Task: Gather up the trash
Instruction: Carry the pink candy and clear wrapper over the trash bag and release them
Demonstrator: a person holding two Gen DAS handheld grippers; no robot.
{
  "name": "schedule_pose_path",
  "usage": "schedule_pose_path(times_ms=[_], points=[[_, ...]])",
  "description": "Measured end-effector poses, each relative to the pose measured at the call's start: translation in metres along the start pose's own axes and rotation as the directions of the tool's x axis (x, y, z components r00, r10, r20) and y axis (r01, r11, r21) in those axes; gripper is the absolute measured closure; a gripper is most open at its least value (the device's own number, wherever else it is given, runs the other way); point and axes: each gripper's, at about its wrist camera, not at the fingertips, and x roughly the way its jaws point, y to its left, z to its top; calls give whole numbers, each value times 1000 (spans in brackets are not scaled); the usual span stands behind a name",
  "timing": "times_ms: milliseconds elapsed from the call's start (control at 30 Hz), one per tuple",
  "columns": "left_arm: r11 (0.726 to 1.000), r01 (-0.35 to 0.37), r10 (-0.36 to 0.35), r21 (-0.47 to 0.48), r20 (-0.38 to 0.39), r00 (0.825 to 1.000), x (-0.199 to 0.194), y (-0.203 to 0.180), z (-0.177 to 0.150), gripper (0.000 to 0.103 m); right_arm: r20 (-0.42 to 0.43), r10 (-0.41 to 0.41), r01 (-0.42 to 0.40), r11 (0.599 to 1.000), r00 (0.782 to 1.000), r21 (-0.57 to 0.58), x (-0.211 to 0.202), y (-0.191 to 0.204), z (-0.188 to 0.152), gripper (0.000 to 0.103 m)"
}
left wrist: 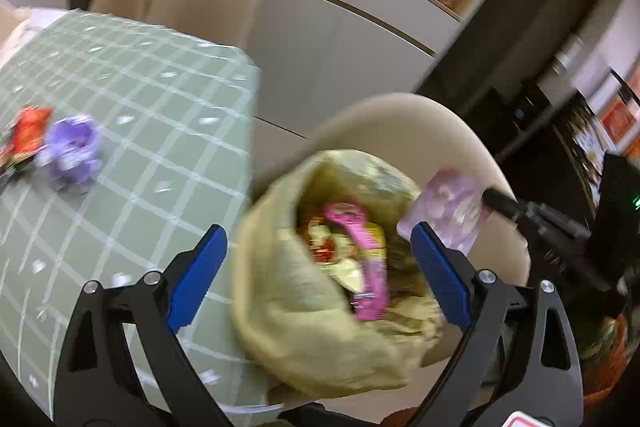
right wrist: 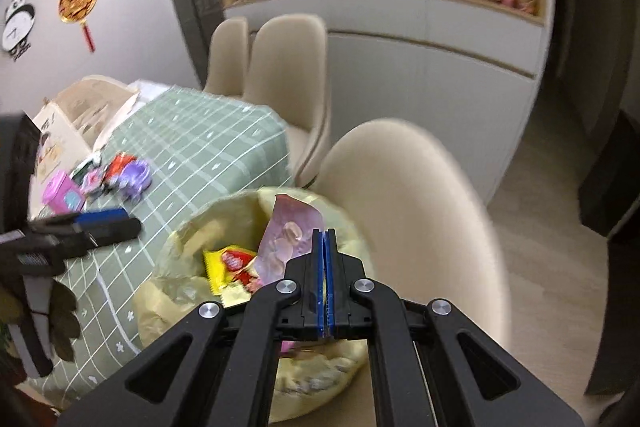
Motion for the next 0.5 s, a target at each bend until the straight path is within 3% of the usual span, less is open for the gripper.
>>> schedule_pose_path(times_ms=[267, 367, 500], points=[[980, -159, 167, -116, 61, 984, -52, 59, -17, 14, -214, 59, -76, 995, 975, -70, 85, 55, -28, 99], [964, -225, 238, -140, 85, 968, -71, 75, -23, 14, -252, 66, -84, 995, 966, -61, 96, 64, -35, 99], [937, -318, 335, -144, 111, 936, -92, 90, -34, 14, -246, 41, -52, 998, 968, -40, 94, 68, -36, 99]])
